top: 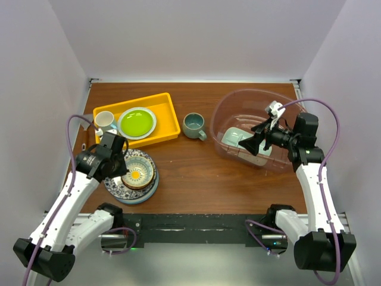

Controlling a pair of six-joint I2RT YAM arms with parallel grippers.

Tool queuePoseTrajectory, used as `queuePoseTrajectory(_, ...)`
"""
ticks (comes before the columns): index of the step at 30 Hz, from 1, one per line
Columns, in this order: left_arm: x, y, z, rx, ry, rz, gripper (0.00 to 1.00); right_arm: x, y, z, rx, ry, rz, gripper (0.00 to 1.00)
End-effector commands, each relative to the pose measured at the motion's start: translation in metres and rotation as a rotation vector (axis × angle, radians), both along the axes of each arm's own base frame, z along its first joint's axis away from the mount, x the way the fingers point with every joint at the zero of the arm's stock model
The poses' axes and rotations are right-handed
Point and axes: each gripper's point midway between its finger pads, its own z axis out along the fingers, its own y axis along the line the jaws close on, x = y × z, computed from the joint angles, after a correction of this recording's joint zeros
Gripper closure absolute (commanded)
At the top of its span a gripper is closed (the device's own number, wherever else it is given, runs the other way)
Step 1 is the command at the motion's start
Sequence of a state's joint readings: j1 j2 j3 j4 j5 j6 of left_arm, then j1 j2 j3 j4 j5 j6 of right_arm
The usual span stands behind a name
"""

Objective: Place the mixed dishes into the plastic bin
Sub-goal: Pick up the bowl from the center of the board.

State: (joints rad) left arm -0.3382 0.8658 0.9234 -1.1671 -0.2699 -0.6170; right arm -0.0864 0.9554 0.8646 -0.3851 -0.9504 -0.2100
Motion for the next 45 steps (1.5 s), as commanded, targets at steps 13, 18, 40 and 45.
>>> queuePoseTrajectory(13,0.016,-0.006,0.048,-0.049,-0.145,-0.011,1.00,0.004,-0.004,0.011,-0.025,-0.054,-0.015,0.02)
queuePoseTrajectory(18,0.014,-0.007,0.038,-0.041,-0.114,-0.027,1.00,0.004,-0.004,0.010,-0.026,-0.052,-0.015,0.02)
queuePoseTrajectory(40,0.024,-0.043,0.093,-0.267,-0.346,-0.130,1.00,0.002,-0.003,0.009,-0.029,-0.054,0.001,0.02)
queuePoseTrajectory(45,0.029,-0.060,0.106,-0.347,-0.409,-0.192,1.00,0.001,-0.001,0.009,-0.026,-0.055,0.017,0.02)
